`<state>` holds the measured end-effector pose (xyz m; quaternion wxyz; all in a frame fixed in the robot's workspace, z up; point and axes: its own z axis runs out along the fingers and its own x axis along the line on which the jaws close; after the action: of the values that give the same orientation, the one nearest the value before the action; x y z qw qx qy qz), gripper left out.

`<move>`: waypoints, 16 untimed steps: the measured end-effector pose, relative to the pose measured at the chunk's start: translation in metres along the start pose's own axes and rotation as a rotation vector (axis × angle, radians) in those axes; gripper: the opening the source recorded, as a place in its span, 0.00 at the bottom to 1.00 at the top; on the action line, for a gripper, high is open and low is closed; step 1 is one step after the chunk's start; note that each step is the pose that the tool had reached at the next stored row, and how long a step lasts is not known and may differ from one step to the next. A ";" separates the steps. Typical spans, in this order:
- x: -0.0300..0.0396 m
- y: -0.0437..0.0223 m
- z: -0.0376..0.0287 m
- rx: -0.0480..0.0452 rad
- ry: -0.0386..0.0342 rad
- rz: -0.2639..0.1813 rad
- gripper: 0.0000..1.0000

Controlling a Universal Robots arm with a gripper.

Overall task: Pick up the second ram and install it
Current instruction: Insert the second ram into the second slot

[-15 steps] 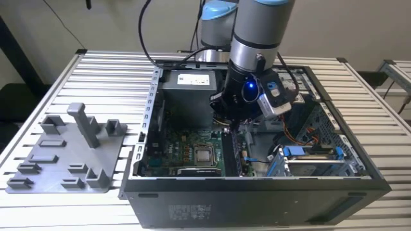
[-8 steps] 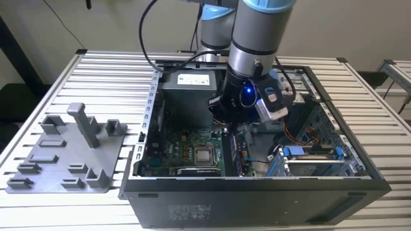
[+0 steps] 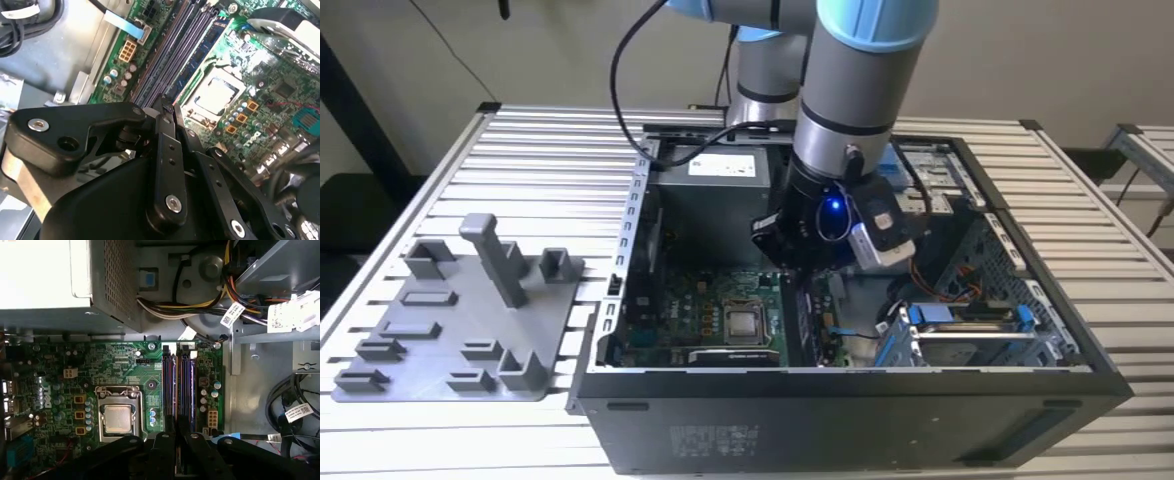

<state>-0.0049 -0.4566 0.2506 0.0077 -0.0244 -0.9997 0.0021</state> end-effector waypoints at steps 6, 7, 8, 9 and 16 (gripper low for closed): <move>-0.0003 -0.0003 0.0111 -0.0001 0.0000 0.001 0.14; -0.0003 -0.0003 0.0129 0.0000 0.0000 0.001 0.14; -0.0003 -0.0003 0.0145 -0.0001 0.0000 0.002 0.14; -0.0001 -0.0003 0.0157 -0.0001 0.0000 0.002 0.14; 0.0005 -0.0011 0.0226 -0.0001 0.0000 0.002 0.14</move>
<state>-0.0058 -0.4578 0.2280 0.0077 -0.0252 -0.9996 0.0021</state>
